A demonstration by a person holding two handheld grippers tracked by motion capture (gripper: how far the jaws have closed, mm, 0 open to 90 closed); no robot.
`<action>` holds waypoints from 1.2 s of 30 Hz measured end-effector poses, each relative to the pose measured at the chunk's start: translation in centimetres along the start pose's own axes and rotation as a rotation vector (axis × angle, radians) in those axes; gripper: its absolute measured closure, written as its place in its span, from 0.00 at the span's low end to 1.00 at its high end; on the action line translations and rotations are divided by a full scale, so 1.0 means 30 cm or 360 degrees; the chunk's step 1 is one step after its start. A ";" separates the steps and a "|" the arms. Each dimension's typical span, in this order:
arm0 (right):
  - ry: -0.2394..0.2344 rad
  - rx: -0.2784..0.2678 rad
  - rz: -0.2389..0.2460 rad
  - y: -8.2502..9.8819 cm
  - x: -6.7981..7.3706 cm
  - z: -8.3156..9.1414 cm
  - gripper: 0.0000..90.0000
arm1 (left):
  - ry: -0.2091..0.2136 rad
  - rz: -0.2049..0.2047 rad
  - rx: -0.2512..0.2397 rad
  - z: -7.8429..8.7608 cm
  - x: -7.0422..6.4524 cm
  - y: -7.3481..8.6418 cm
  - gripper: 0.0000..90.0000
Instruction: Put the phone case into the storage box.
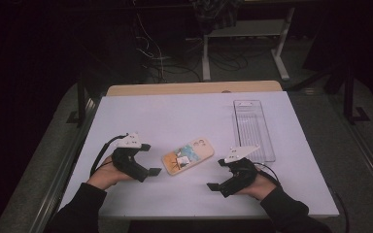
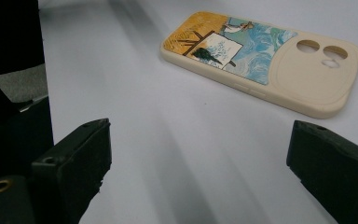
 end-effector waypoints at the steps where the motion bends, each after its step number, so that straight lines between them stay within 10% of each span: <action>1: -0.0001 0.0000 0.0003 -0.001 -0.001 -0.001 0.06 | 0.0003 -0.0007 0.0003 -0.001 0.002 -0.006 0.00; 36: 0.0006 -0.0039 0.0002 -0.009 -0.006 -0.002 0.05 | 0.0000 -0.0052 -0.0033 -0.086 0.052 -0.193 0.00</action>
Point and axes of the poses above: each handheld gripper's, and its own axes: z roughly backward along the jaws, y roughly out of its underside, x roughly to its left, the point moved 2 cm from there along -z, roughly forward along the jaws, and after that the axes turned 9 degrees about y, right-handed, at the moved point
